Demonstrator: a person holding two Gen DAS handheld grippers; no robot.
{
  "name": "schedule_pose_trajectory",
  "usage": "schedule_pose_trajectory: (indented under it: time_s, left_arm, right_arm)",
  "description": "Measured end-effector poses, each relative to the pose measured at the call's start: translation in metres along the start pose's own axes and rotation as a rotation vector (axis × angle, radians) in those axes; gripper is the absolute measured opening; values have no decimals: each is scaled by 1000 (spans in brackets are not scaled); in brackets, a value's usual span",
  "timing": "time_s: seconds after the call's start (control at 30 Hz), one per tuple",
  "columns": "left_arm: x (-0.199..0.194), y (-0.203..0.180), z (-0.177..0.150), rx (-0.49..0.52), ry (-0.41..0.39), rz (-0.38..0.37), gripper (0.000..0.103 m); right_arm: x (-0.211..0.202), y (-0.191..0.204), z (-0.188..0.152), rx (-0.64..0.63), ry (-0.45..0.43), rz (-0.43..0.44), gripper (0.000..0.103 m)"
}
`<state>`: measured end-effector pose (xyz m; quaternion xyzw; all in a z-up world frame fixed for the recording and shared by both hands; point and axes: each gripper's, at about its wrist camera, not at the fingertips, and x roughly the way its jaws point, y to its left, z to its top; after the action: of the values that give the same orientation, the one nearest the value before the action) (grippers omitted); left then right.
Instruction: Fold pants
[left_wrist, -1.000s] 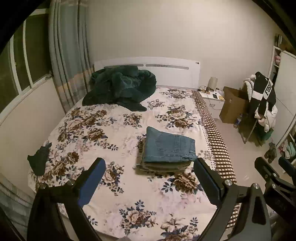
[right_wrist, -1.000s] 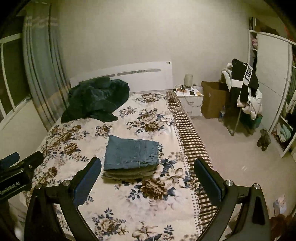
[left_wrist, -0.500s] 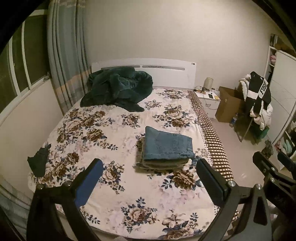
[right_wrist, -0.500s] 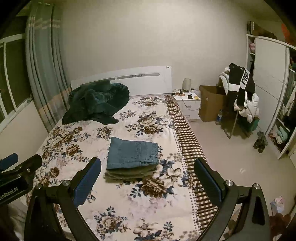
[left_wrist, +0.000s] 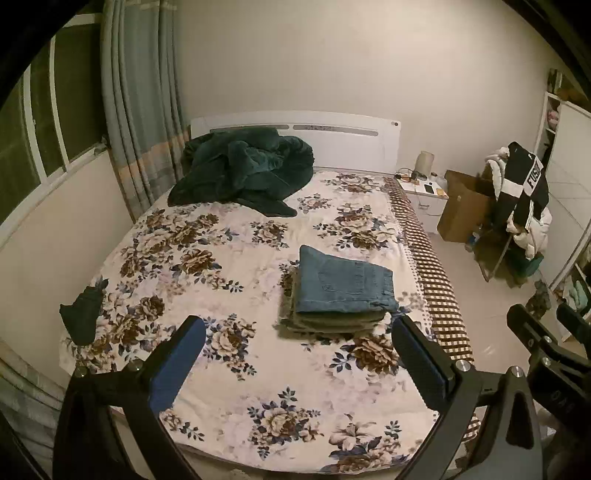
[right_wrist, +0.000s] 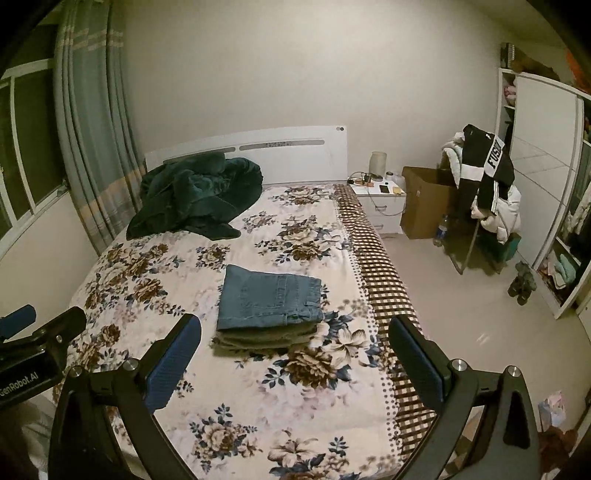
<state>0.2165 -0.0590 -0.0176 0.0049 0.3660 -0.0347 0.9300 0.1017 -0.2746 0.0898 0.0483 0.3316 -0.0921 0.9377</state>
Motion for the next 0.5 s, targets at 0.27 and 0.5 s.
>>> schedule_pose_trajectory:
  time_s: [0.27, 0.5]
  left_arm:
    - [-2, 1, -1, -1, 5, 2, 103]
    - [-4, 1, -2, 0, 6, 8, 103]
  right_arm:
    - [3, 2, 1, -8, 4, 20, 103]
    - [5, 1, 1, -10, 2, 19, 103]
